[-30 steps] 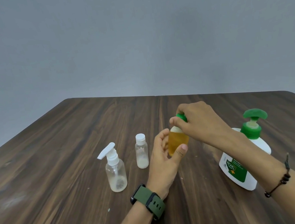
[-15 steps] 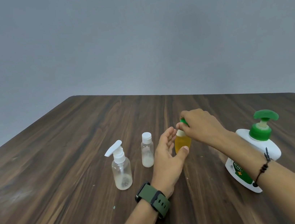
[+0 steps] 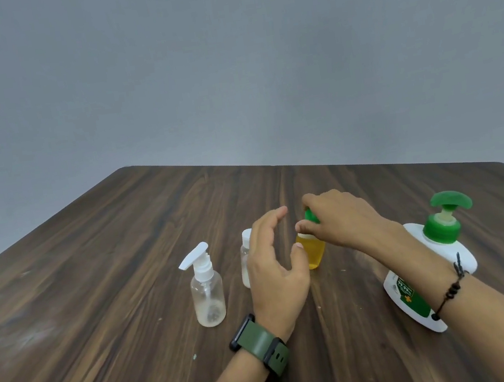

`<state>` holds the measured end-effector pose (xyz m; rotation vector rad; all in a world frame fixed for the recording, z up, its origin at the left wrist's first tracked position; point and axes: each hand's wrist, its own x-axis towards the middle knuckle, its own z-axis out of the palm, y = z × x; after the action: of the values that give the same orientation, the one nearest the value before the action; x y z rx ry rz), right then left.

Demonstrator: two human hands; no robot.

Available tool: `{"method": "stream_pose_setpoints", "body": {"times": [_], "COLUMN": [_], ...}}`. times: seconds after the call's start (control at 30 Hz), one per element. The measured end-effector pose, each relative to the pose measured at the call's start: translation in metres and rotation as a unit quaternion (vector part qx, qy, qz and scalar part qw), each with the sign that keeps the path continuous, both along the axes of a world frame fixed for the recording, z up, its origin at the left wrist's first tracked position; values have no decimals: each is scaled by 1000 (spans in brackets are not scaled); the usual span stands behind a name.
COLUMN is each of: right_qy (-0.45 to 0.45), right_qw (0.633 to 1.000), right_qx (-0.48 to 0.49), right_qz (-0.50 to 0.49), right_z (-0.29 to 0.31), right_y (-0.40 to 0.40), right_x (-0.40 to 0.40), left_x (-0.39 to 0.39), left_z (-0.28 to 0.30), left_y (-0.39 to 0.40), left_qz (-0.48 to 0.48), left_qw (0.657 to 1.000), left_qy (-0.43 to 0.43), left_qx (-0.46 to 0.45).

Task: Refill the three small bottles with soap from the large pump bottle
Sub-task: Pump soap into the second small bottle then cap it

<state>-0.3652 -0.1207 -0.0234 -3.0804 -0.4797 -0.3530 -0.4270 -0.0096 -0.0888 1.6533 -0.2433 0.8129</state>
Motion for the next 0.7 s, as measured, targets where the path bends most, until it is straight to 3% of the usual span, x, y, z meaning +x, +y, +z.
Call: {"method": "stream_pose_setpoints", "body": {"times": [0.23,0.37,0.53,0.7], "right_qy": [-159,-100,-19,-16], "right_qw": [983,982,988,986], "right_qx": [46,69,40,85], "right_qz": [84,145,149,139], "right_z": [14,9,-7,-16], "right_y": [20,45,66,67], "right_x": [-18,-24,-19,-21], "left_x": [1,4,8,19], "left_z": [5,2,-5,-15], "left_y": [4,6,8,11], "left_qz": [88,85,70,74], "left_qw": [996,993,984,958], "left_qy": [-5,62,151,263], "left_qx": [-26,-60,-68,-90]}}
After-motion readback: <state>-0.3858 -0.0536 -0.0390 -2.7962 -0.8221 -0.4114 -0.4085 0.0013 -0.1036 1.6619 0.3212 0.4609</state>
